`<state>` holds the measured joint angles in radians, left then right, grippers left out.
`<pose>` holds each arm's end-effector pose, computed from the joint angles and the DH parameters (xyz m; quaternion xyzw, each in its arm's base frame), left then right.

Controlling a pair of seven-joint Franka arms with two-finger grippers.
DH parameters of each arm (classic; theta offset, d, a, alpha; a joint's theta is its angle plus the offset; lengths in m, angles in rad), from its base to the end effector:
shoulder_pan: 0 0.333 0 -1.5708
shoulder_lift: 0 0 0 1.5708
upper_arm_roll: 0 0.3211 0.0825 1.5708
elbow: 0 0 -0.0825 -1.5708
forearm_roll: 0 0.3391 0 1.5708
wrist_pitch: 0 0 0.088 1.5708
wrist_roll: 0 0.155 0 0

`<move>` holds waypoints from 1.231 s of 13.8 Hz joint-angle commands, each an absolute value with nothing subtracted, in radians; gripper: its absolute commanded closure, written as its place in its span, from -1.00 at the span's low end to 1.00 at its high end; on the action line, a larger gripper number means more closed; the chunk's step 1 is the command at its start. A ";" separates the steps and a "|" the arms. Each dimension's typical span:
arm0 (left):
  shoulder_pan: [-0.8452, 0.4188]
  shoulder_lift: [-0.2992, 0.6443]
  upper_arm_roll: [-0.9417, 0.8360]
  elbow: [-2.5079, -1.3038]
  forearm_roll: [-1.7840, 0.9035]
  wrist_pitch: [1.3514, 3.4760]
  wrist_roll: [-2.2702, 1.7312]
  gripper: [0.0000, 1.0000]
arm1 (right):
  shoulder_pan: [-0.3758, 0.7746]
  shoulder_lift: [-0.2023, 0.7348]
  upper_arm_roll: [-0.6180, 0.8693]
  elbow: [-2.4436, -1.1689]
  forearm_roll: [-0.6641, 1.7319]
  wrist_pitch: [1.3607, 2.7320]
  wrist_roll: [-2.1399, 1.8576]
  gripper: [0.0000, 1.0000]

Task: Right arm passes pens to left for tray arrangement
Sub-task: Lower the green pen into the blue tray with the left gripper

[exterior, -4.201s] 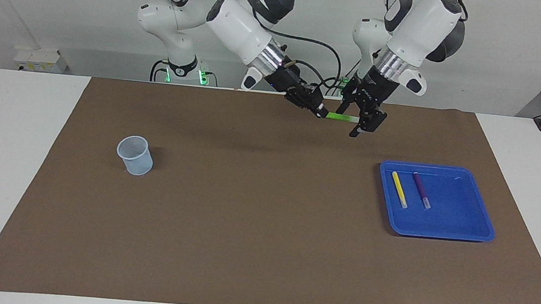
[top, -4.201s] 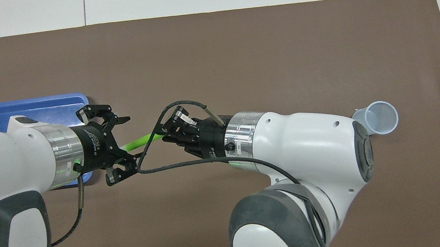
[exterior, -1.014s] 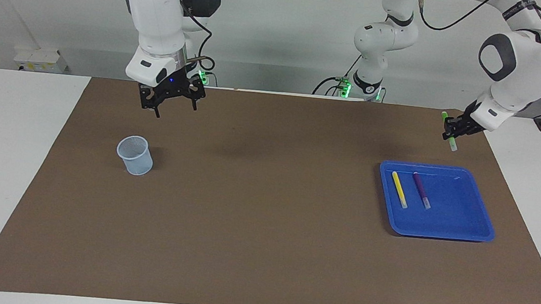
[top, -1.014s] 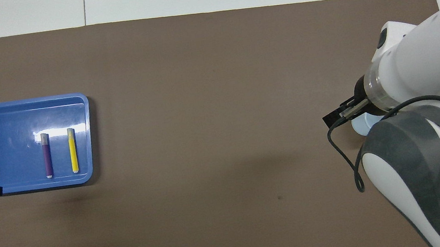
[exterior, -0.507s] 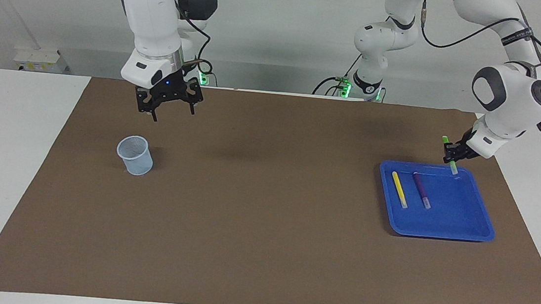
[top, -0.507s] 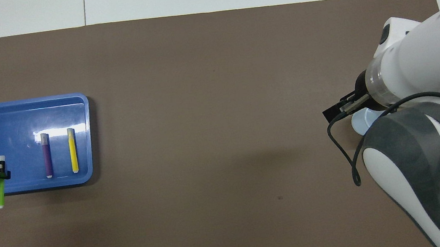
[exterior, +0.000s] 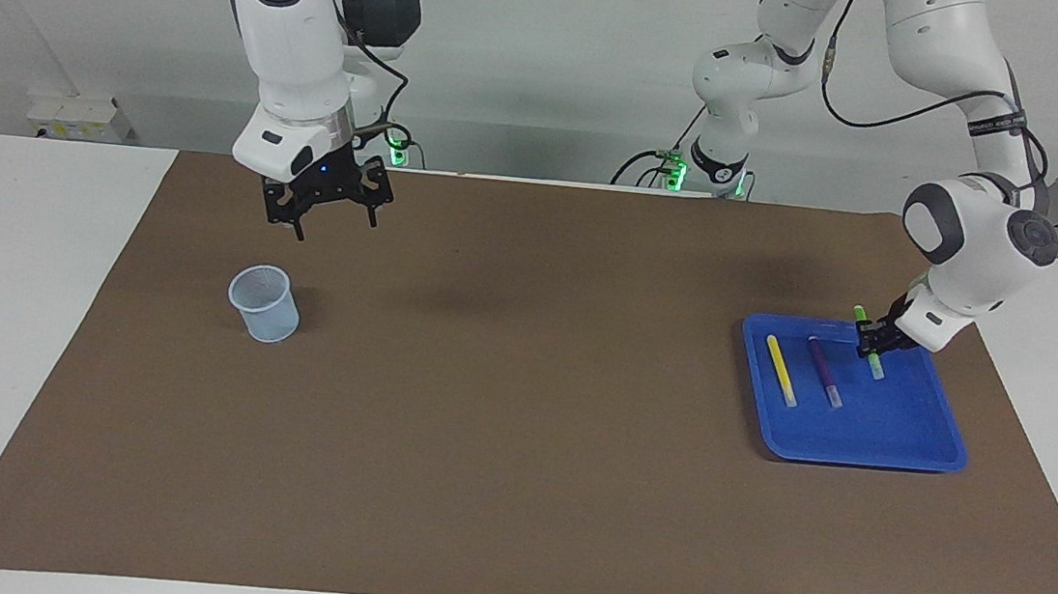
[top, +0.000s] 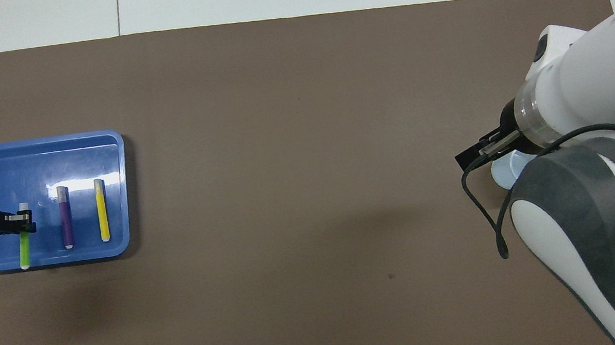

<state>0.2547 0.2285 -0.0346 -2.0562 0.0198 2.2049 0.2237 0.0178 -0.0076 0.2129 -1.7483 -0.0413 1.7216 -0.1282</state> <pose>0.5254 0.1193 0.3059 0.9992 -0.0077 -0.0397 0.0050 0.5010 0.1120 0.5221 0.9831 0.1817 -0.0085 0.0216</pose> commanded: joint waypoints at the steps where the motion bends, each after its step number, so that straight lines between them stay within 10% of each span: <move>1: 0.268 0.261 -0.040 -2.054 0.040 2.261 0.235 1.00 | 0.000 -0.002 0.189 -1.665 -0.014 1.628 -0.138 -1.00; 4: 0.267 0.273 -0.041 -2.054 0.041 2.277 0.236 1.00 | -0.002 0.029 0.109 -1.606 -0.014 1.594 -0.153 -1.00; 6: 0.265 0.273 -0.041 -2.049 0.040 2.266 0.232 -0.99 | -0.002 0.029 0.106 -1.606 -0.017 1.594 -0.152 -1.00; 17: 0.255 0.282 -0.043 -1.942 0.038 2.119 0.224 -1.00 | -0.018 0.006 0.097 -1.621 -0.017 1.569 -0.089 -1.00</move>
